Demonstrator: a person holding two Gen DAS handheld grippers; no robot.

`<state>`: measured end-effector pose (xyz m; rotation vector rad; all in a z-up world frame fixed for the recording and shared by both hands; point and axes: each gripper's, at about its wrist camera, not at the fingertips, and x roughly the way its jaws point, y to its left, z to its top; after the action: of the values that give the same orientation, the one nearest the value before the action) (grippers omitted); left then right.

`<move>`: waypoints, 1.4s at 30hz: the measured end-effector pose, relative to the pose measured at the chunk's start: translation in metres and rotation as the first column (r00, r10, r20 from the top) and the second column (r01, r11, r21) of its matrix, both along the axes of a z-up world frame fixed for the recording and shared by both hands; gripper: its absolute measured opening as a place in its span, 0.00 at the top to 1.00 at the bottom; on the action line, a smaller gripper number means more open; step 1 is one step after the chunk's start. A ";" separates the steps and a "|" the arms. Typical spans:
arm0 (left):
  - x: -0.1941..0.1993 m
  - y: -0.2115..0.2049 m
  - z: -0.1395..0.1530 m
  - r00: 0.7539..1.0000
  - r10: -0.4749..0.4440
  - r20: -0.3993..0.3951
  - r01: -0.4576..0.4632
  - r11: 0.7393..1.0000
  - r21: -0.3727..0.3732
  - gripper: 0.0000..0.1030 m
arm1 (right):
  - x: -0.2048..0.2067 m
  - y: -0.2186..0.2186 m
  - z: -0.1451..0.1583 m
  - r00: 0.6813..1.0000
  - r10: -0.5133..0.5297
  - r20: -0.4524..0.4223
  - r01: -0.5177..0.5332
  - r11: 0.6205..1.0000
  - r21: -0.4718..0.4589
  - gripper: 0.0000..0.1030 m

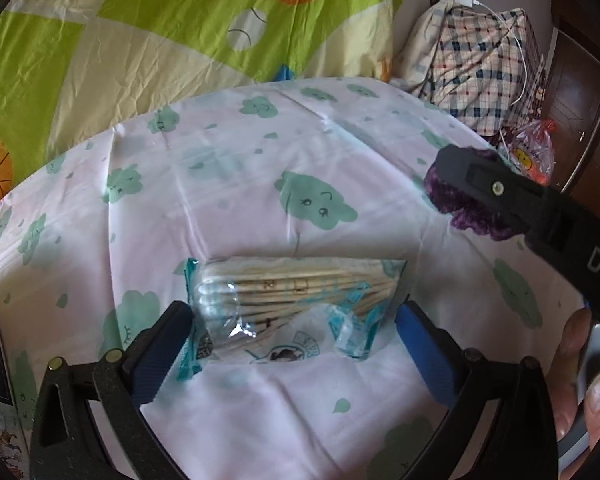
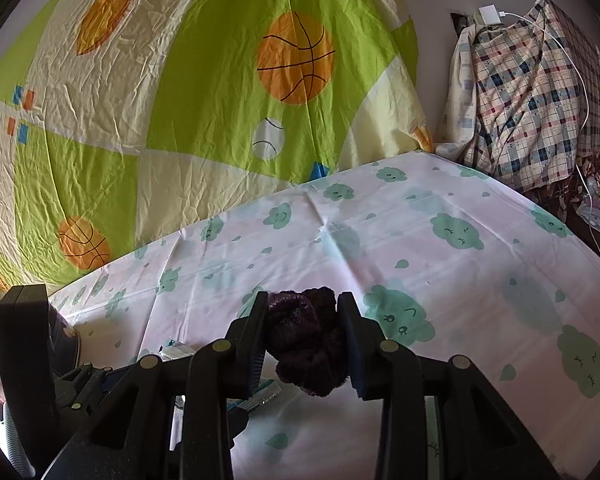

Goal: Organize soft objects
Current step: 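Grasp clear cotton swab bag with left tool while right tool holds scrunchie, then lift cotton swab bag with left tool while right tool holds scrunchie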

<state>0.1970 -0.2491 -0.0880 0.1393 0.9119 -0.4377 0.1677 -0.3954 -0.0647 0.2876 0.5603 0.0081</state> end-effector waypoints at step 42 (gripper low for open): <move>-0.007 0.011 0.021 0.977 -0.126 0.173 0.130 0.992 -0.010 0.15 | -0.008 0.001 0.005 0.999 0.004 0.051 -0.004 1.000 0.000 0.64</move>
<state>0.1898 -0.2381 -0.0665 0.2138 0.7305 -0.5464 0.1601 -0.3943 -0.0598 0.2856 0.5100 0.0192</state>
